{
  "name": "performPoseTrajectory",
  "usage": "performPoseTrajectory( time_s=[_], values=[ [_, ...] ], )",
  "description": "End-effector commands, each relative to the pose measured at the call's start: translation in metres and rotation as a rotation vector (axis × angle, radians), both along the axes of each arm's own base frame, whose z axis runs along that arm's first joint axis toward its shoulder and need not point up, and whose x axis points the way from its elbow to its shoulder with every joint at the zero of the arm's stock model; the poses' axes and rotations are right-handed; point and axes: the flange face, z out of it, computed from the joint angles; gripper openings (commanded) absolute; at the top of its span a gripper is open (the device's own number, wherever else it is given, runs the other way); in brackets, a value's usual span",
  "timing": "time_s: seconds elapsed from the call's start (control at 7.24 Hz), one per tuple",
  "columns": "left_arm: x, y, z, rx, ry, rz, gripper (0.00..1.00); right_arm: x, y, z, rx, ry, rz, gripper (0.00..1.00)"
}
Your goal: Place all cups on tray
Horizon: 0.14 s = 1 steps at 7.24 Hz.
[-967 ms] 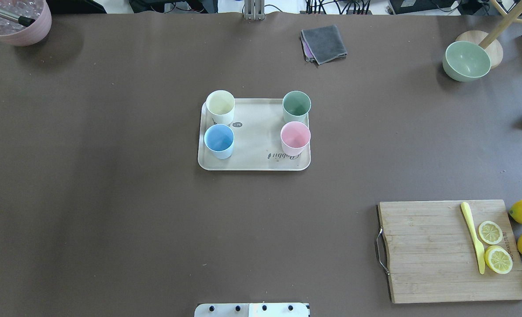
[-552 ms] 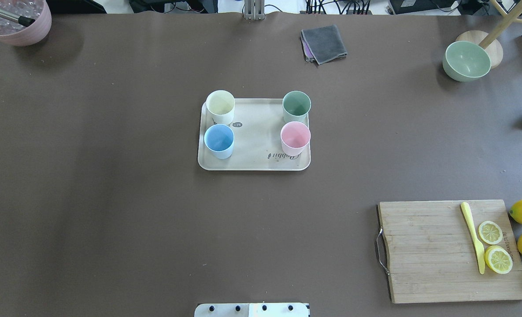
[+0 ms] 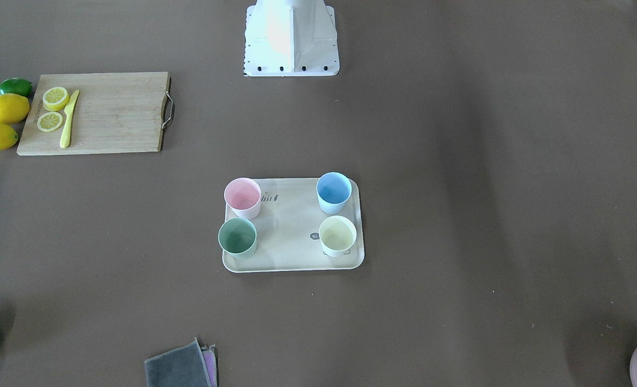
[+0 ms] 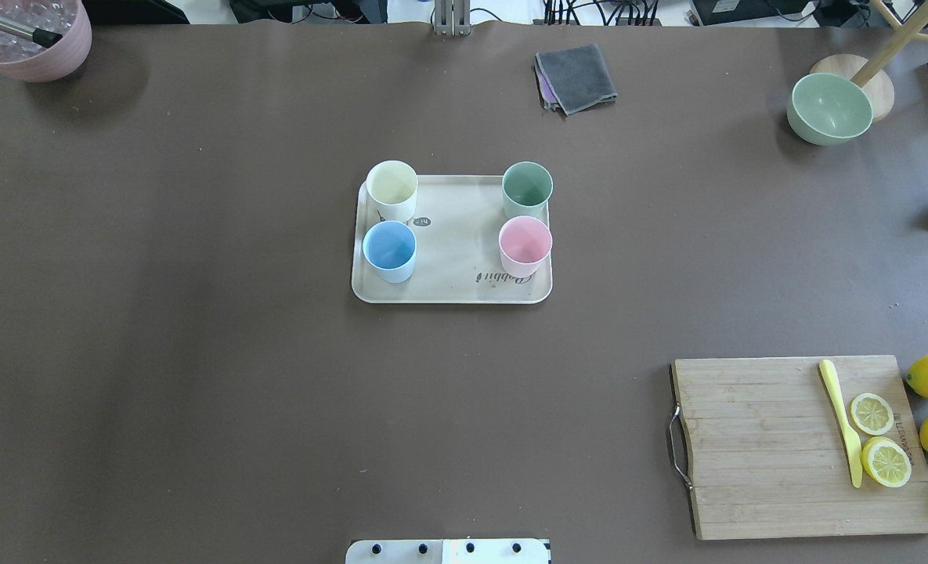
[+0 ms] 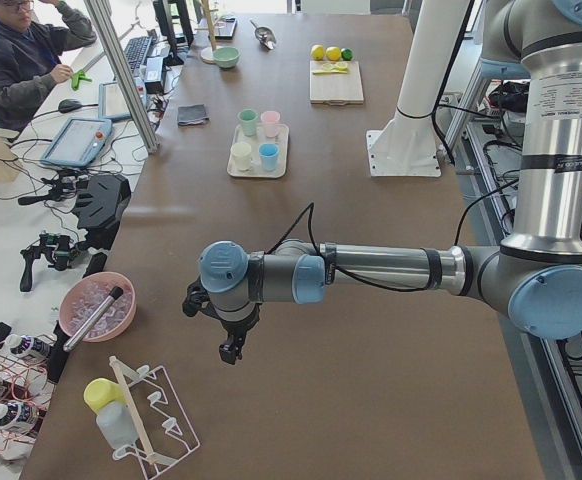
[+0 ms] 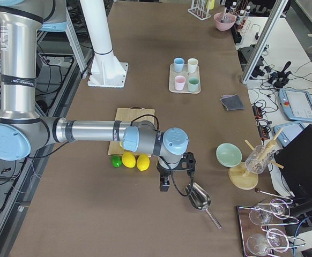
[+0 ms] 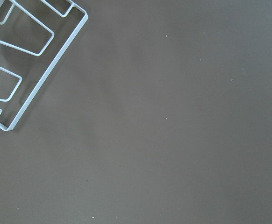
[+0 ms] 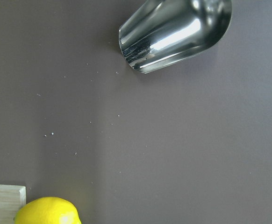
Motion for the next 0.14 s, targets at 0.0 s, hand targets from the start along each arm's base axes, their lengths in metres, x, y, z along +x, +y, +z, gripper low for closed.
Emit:
performPoseTrajectory(
  time_s=[0.0],
  values=[
    [-0.001,-0.0015,-0.0008,0.003,-0.012,0.0,0.98,-0.0004,-0.0002,-0.0005,0.001,0.0,-0.001,1.0]
  ],
)
